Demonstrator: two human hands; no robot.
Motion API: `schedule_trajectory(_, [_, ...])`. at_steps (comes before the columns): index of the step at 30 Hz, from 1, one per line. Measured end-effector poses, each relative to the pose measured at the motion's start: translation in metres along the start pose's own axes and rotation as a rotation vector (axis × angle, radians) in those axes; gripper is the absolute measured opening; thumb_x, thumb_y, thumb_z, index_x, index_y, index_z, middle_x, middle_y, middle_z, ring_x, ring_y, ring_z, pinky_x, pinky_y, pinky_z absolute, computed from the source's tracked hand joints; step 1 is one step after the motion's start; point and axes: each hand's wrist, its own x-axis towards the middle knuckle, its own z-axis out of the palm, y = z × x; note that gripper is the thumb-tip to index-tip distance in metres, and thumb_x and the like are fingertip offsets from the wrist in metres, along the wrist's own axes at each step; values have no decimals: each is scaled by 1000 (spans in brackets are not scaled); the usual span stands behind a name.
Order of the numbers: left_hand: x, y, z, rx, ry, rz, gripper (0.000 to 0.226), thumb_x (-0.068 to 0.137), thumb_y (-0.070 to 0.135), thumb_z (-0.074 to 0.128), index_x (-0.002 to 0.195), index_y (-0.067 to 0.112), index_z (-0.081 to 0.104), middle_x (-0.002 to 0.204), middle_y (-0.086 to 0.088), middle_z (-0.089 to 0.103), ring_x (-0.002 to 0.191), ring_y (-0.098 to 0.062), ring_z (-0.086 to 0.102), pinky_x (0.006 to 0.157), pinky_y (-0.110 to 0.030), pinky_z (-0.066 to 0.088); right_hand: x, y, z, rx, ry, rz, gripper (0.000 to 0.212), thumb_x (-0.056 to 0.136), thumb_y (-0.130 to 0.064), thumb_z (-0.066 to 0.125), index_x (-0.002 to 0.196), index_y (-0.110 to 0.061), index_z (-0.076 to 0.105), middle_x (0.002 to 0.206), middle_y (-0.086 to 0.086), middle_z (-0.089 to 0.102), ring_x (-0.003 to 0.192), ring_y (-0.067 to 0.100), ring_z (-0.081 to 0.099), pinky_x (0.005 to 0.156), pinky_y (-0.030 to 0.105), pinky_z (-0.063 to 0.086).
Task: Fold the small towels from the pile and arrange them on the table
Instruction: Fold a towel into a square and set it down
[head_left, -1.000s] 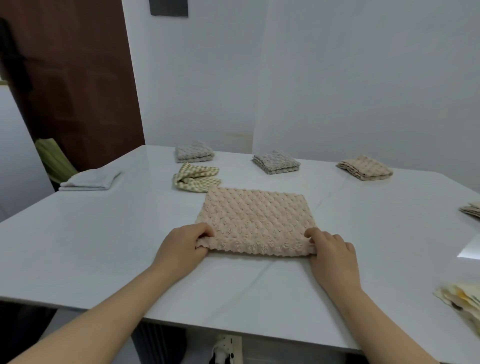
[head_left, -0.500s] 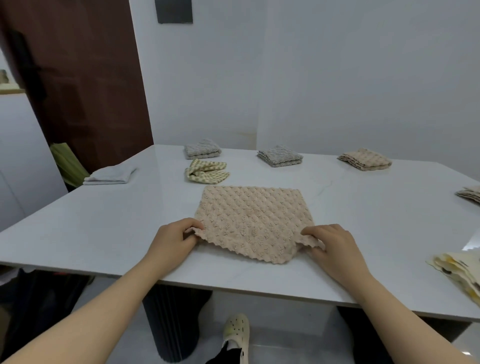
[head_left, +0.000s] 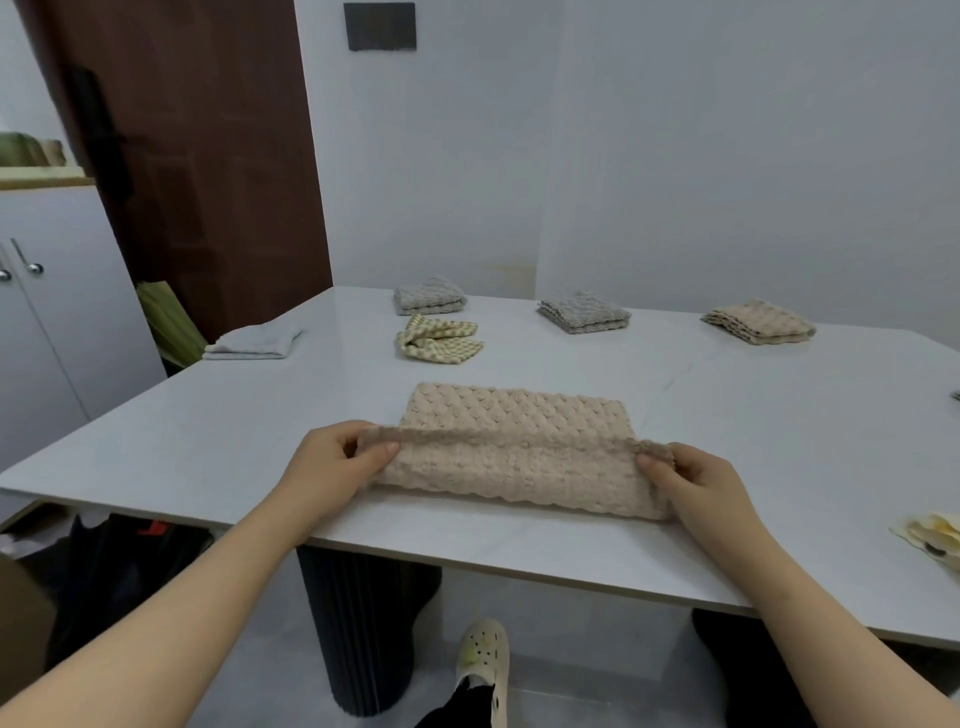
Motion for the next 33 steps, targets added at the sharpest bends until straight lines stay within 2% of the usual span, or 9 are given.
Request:
schedule_trajectory(3, [15,6,3,-181,59,-58,28,85,9,64,60,19,57,44,15,56,50,2,52,47,-5,39,14,-7,4,15,48,-1,37,89,-20,57,69,8,46,61,7,37,60,18,33,58,31,22])
schedule_trajectory(6, [39,11,11,-241,98,-122,16,86,14,64,71,11,62,61,3,60,60,-12,53,56,-21,45,33,-11,7,24,101,3,31,88,-17,57,64,-2,46,56,2,34,57,17,32,57,30,22])
schedule_trajectory(11, [84,5,28,-32,140,-160,32,88,29,59,81,-3,58,72,-10,52,68,-20,48,62,-29,36,74,-10,13,-8,136,48,29,88,-17,56,65,-6,43,57,3,34,58,17,32,56,30,22])
schedule_trajectory(17, [121,-15,47,257,110,-145,29,90,33,54,86,6,62,78,-6,62,68,-17,51,58,-27,36,122,3,29,-116,124,172,33,85,-17,55,61,-14,33,54,2,32,54,18,32,52,29,23])
schedule_trajectory(22, [131,-30,55,441,103,-110,34,87,38,55,74,6,57,65,-3,55,60,-15,48,53,-29,31,128,25,37,-312,132,158,25,82,-17,53,62,-5,45,58,8,44,58,19,39,53,29,27])
schedule_trajectory(25, [141,-32,56,531,99,-105,39,85,42,55,61,13,46,62,2,47,57,-13,43,50,-27,26,136,28,42,-452,111,143,15,82,-21,55,81,-8,63,87,11,60,82,23,52,60,29,35])
schedule_trajectory(28, [156,-25,53,580,-7,-184,40,82,43,59,58,17,43,61,4,45,58,-13,44,52,-25,27,143,28,42,-561,58,152,20,84,-27,54,100,-21,64,118,5,55,112,29,47,78,31,37])
schedule_trajectory(31, [166,-22,51,565,-152,-252,27,83,44,60,75,21,49,74,6,50,74,-15,49,63,-27,35,148,26,38,-557,-23,179,13,85,-28,53,96,-28,60,116,5,56,109,27,48,81,32,40])
schedule_trajectory(33, [166,-22,51,552,-201,-259,25,84,45,59,99,26,52,97,5,57,92,-17,52,79,-30,42,150,25,36,-527,-48,195,6,85,-27,53,88,-31,56,108,4,59,103,26,51,78,32,41])
